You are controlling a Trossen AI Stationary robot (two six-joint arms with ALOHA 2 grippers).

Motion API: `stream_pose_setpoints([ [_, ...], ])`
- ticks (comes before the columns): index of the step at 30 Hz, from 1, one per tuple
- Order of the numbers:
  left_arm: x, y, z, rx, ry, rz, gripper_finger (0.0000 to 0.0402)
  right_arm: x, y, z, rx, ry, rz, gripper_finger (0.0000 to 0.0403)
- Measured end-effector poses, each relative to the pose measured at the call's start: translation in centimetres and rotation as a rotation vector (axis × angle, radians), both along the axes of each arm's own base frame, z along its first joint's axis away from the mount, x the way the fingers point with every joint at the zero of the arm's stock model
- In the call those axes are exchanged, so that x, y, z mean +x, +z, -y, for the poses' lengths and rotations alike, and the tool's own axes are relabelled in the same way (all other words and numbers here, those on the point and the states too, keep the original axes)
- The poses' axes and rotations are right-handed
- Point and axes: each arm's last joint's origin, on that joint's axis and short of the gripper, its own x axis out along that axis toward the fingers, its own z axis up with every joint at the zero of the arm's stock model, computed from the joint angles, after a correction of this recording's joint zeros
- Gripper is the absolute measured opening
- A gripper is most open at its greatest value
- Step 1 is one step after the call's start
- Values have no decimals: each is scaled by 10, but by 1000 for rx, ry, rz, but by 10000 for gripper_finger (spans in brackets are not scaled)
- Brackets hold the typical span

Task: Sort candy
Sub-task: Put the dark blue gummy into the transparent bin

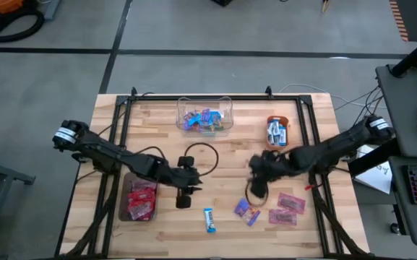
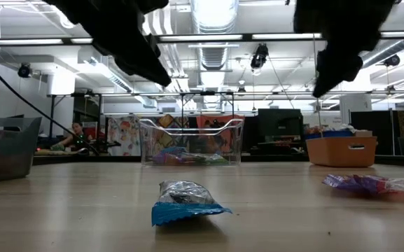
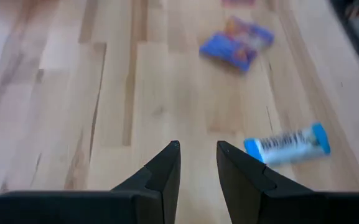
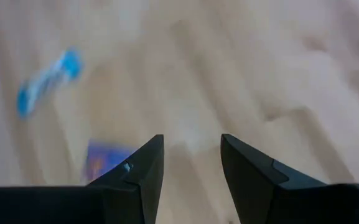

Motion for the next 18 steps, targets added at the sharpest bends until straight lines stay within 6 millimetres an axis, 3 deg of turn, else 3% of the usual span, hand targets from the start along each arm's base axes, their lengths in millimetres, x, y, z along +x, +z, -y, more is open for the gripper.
stream_pose_setpoints([
  [4,-4,7,6,40,-37,-64,88,-2,-19,-37,-171,430,-67,151],
  [7,-5,7,9,51,-56,-71,88,-6,-37,-63,-253,636,-113,151],
  [13,-5,7,10,39,-47,-72,88,-2,-62,-96,-231,660,-82,151],
  [18,-5,8,10,33,-41,-65,88,0,-69,-116,-203,683,-122,151],
])
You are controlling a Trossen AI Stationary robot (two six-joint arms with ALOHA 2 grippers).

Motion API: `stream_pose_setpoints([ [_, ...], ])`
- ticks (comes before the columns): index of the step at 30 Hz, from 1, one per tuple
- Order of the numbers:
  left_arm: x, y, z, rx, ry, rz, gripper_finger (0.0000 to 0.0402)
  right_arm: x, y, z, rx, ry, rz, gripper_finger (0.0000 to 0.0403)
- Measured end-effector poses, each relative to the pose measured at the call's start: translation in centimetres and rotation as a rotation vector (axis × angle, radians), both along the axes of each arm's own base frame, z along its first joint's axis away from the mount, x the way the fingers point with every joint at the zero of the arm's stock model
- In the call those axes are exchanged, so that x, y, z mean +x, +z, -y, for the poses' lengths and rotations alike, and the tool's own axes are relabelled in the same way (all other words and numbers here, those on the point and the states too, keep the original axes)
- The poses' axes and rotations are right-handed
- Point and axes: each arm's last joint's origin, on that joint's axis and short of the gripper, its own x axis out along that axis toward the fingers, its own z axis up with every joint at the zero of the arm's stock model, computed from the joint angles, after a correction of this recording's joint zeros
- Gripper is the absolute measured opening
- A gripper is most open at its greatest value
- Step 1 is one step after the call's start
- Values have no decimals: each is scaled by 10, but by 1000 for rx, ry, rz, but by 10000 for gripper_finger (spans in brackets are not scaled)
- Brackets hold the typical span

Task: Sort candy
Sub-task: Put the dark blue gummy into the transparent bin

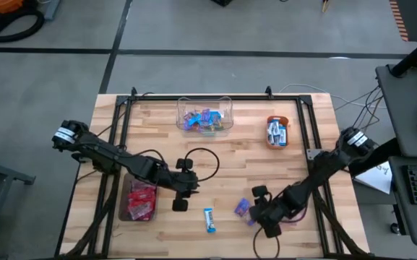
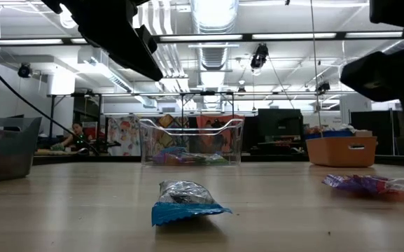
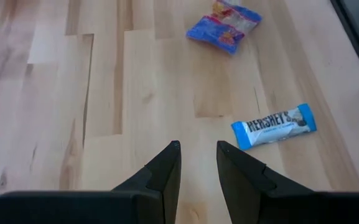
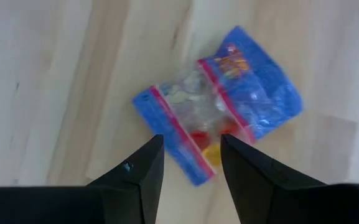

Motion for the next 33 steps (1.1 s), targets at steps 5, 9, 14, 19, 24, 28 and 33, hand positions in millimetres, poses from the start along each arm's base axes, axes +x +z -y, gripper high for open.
stream_pose_setpoints([
  [5,1,1,0,-29,24,12,88,11,-12,-12,-43,-3,-12,151],
  [9,2,-1,1,-69,65,5,88,16,-28,-15,-74,-13,-54,146],
  [14,5,-5,2,-71,64,7,88,18,-39,-15,-82,-48,-83,99],
  [19,11,-8,5,-68,46,43,88,19,-41,-14,-87,-53,-84,21],
  [24,20,-13,8,-65,23,93,88,19,-33,-12,-92,-36,-44,11],
  [28,25,-20,10,-66,21,100,88,22,-23,-10,-85,-3,12,9],
  [33,35,-21,18,-59,-31,199,88,34,-6,-2,-42,13,145,9],
])
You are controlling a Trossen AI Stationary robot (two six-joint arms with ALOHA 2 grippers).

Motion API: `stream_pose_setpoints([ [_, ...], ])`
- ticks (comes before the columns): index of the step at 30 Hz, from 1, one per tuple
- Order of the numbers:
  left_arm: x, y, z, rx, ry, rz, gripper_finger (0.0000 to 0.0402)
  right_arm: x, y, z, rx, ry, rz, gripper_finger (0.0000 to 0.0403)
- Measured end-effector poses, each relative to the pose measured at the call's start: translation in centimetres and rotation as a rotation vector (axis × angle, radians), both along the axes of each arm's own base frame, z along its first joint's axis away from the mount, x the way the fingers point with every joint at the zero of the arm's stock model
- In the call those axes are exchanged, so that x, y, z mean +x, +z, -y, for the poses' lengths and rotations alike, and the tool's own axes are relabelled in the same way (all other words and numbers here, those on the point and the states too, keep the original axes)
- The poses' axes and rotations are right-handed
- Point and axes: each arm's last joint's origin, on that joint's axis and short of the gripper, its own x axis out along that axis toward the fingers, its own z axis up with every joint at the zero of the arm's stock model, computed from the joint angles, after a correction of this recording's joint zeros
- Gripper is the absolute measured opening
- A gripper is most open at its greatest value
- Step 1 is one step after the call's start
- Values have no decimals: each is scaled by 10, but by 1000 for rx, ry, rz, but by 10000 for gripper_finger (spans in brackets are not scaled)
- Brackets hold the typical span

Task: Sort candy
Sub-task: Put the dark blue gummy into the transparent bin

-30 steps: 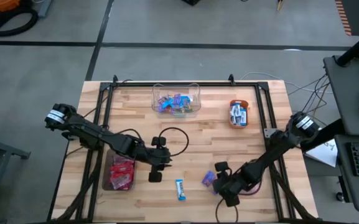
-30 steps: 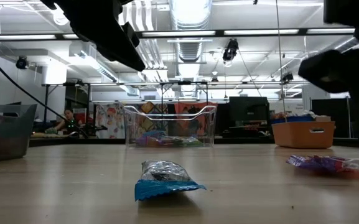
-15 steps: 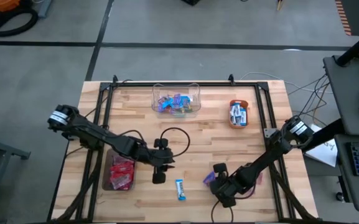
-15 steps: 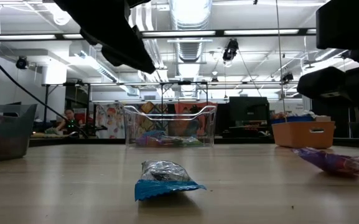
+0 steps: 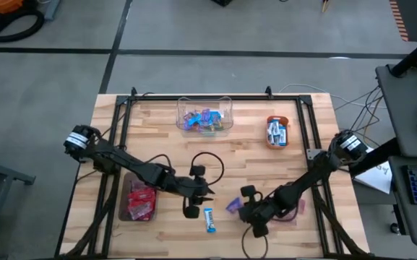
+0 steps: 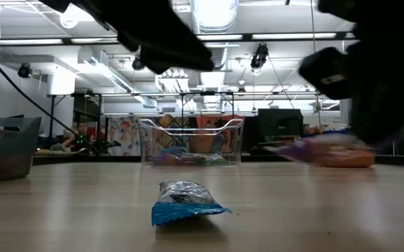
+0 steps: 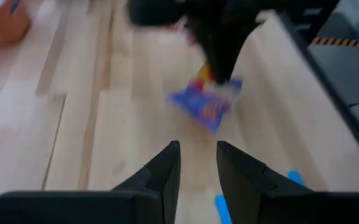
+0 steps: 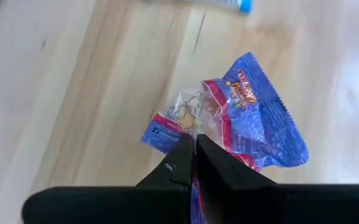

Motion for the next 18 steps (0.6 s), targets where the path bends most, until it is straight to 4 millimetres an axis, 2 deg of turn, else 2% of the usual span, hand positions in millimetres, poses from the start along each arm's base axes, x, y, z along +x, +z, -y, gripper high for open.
stream_pose_setpoints([
  [4,8,-3,8,9,-84,86,88,13,5,8,41,-26,76,9],
  [8,13,-11,12,23,-117,95,90,22,7,17,84,-54,99,9],
  [14,19,-37,15,61,-127,42,115,34,11,30,127,-111,144,9],
  [18,22,-47,14,102,-105,32,132,41,14,36,213,-133,155,9],
])
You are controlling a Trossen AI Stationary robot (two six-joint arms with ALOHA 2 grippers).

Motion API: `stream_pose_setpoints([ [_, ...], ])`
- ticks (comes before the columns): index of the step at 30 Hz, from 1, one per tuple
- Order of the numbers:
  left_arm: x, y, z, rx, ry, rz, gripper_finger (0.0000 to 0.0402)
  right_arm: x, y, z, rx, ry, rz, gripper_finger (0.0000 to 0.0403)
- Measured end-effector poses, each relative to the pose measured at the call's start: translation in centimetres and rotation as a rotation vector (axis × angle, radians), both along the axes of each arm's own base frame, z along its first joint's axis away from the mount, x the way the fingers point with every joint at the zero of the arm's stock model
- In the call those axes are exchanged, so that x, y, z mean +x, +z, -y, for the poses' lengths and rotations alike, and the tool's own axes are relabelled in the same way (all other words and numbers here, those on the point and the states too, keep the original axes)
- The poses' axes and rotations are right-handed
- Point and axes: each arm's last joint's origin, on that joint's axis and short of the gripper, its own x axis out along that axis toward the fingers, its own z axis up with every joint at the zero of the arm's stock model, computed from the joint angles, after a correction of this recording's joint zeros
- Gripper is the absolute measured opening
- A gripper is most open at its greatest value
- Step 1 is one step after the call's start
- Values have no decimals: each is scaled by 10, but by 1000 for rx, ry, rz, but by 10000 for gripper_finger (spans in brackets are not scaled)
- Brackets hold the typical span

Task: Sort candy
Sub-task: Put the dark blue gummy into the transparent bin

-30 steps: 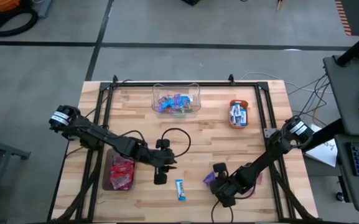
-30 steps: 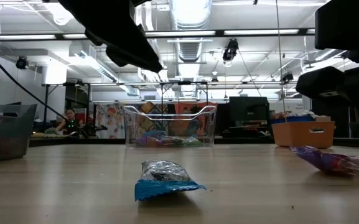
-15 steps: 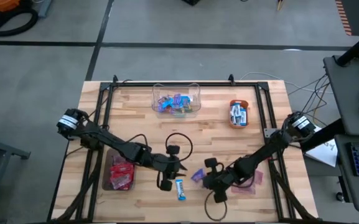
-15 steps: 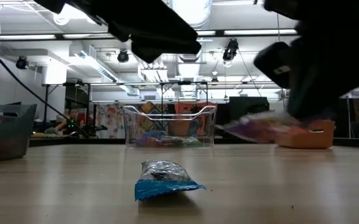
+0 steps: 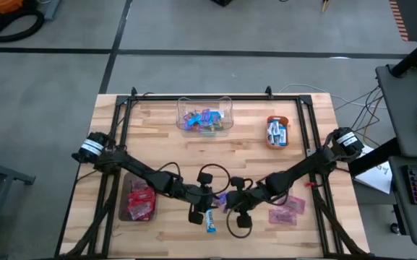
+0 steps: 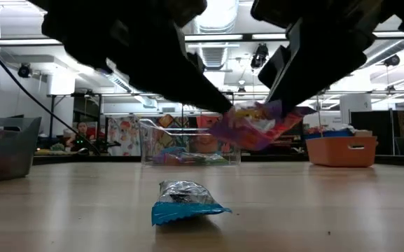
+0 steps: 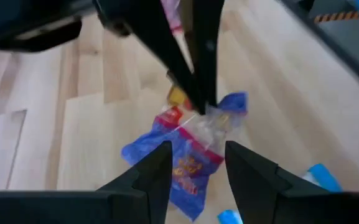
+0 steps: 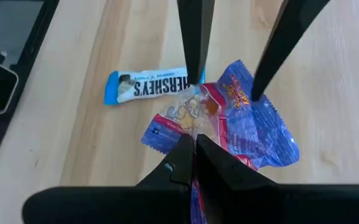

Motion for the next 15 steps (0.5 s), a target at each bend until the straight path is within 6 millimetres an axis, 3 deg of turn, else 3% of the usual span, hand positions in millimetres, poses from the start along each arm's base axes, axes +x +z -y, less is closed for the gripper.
stream_pose_setpoints([
  [7,0,-3,-2,49,45,2,143,8,4,8,99,-88,21,9],
  [15,-1,-5,-3,61,48,-20,119,12,4,18,137,-181,16,9],
])
